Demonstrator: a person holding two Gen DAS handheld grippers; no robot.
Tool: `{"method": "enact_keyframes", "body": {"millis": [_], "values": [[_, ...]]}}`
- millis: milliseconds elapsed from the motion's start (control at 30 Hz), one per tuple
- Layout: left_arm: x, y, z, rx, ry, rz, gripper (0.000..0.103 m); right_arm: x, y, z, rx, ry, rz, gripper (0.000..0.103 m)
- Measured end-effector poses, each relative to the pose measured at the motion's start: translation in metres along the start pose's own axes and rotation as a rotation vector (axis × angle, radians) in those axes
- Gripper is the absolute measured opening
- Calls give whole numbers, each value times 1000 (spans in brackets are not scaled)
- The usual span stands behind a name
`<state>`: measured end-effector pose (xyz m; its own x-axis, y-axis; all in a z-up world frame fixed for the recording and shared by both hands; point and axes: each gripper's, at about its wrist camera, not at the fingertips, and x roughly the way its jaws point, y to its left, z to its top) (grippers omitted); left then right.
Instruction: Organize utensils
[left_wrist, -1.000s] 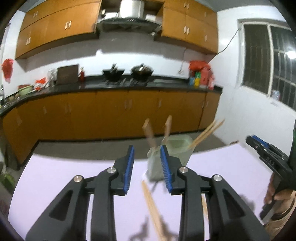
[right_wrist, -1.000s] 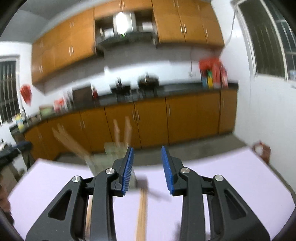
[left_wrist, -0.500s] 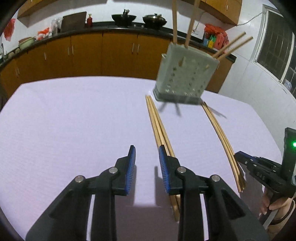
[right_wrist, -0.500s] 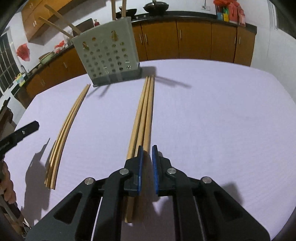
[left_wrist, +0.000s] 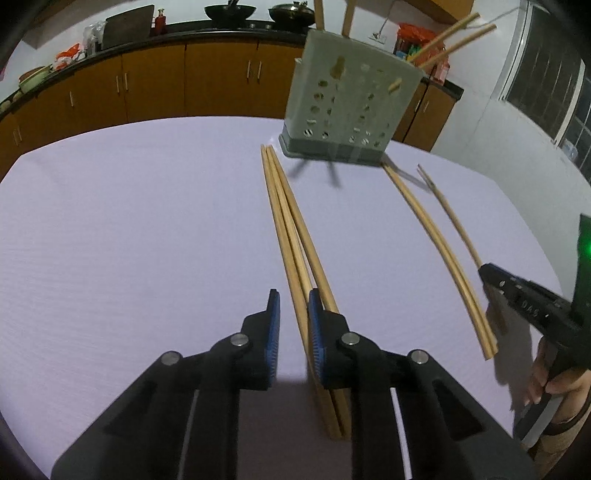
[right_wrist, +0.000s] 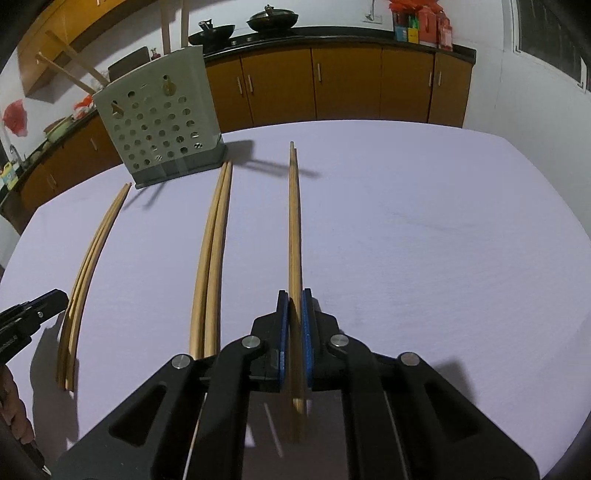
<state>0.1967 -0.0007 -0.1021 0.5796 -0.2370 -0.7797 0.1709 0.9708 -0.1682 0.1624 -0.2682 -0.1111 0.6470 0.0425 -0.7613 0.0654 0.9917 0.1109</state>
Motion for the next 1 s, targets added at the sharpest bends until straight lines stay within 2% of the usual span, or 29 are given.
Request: {"method": "enact_keyframes", "body": {"millis": [233,333,433,567,733,800,1000], "values": [[6,-11,-1,46,-1,67,15,3,3,-3,-21,-8,-10,8],[9,-17,0,64,-9,95,15,2,8,-4,-40,-7,11,8],[11,-17,2,62,-18,124,10,1,15,-5,-58,-6,14,9],[9,0,6,30,-20,140,8,3,14,-2,-59,-7,8,8],[-1,44,8,-33,-22,213,8,6,-6,3,4,-16,-37,8],[-4,57,8,-50,-22,213,8,6,-9,3,10,-17,-33,8],[-9,57,4,-28,-38,225,9,8,0,3,-34,-10,-12,9]]}}
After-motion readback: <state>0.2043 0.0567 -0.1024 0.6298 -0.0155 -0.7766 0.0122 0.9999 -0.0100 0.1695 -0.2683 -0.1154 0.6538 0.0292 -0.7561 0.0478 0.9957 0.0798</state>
